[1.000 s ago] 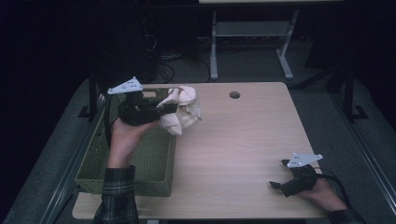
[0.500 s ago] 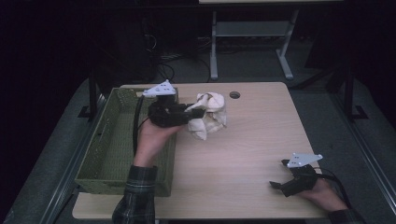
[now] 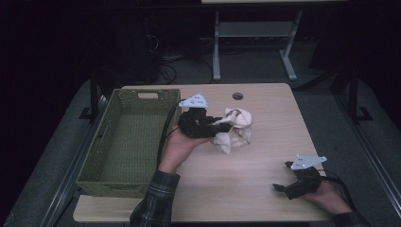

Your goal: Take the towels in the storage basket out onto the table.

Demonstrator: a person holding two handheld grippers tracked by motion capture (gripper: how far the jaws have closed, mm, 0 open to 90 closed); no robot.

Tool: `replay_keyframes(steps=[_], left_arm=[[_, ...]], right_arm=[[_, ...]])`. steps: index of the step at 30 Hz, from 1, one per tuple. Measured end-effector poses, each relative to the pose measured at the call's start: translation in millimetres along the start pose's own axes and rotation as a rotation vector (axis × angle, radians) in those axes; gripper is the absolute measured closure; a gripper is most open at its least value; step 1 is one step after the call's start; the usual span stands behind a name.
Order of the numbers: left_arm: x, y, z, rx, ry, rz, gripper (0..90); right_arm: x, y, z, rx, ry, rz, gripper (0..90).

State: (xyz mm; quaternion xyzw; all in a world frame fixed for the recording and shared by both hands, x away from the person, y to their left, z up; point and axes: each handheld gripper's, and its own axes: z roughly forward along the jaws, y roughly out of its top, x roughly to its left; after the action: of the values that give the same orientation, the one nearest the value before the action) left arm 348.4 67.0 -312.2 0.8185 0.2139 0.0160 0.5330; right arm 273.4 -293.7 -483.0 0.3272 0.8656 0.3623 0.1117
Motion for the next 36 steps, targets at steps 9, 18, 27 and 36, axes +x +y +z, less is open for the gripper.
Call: replay_keyframes(steps=[9,18,27,36], left_arm=[[-11.0,-11.2,37.5,0.061,-0.038,0.02,68.3],[-8.3,-30.1,63.9,0.122,-0.041,0.033,68.1],[-6.2,-54.8,91.9,0.189,-0.023,0.063,67.5],[-6.9,-73.6,115.7,0.248,-0.077,0.069,64.4]], right_arm=[[0.0,0.0,0.0,0.0,0.0,0.0,0.4],[-0.2,0.0,0.1,-0.001,0.0,-0.002,0.4],[-0.3,-0.1,0.1,0.0,-0.002,-0.005,0.4],[-0.3,-0.1,0.1,0.0,-0.001,-0.005,0.4]])
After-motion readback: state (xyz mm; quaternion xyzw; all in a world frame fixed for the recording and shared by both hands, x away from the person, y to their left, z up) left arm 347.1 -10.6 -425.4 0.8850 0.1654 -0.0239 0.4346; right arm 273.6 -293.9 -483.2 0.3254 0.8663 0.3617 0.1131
